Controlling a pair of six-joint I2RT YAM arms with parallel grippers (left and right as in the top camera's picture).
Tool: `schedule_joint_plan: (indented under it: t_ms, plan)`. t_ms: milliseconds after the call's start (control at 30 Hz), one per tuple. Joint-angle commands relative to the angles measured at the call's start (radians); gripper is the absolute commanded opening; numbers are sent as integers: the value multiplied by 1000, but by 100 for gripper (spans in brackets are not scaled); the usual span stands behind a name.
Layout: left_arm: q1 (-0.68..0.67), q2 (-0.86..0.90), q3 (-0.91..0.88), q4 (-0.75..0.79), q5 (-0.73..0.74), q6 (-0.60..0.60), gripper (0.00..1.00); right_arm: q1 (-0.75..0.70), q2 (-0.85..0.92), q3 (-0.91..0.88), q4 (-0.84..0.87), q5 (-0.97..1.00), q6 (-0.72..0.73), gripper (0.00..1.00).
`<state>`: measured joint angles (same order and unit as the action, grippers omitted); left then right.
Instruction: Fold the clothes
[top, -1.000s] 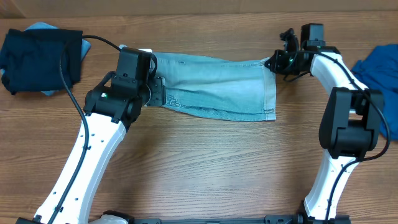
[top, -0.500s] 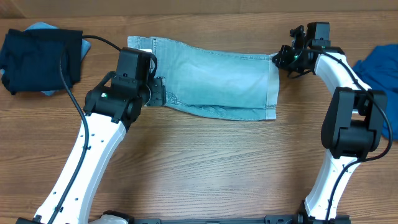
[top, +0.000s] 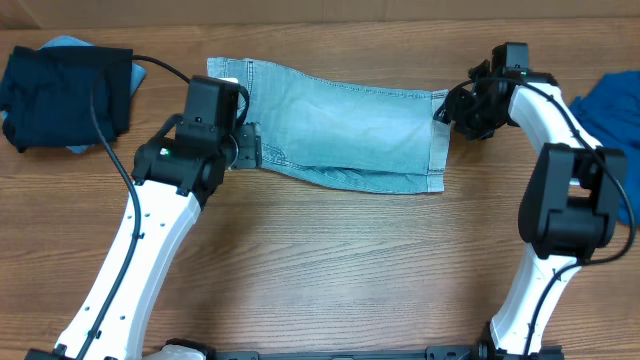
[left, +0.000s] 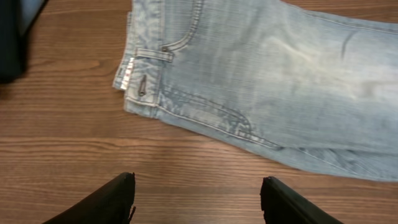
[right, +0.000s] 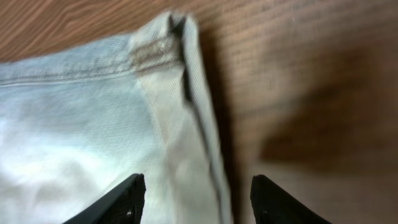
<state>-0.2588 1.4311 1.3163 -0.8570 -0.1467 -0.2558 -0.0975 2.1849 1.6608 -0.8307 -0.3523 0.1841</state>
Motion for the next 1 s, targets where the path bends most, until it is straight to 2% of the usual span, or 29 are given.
schedule_joint_plan:
  t_ms: [0, 100, 167, 233, 333, 533, 733, 967]
  plan:
    - [35, 55, 16, 0, 13, 5, 66, 12, -167, 24, -62, -12, 7, 56]
    - [38, 116, 16, 1, 60, 5, 65, 39, -186, 24, -141, -19, 11, 44]
    - [38, 163, 16, 0, 82, -2, 63, 67, -180, 10, -194, -9, 11, 42]
    - [38, 199, 16, 0, 88, -12, 62, 86, -180, -14, -205, 3, 12, 58]
    - [39, 237, 16, 1, 83, -14, 63, 108, -180, -59, -208, 76, 31, 70]
    - [121, 250, 16, -7, 77, -13, 66, 106, -180, -124, -220, 88, 43, 72]
    - [238, 275, 15, 22, 257, 8, 64, 76, -180, -136, -225, -18, 49, 77]
    - [245, 292, 15, 28, 270, 17, 63, -23, -179, -184, -186, -151, 5, 82]
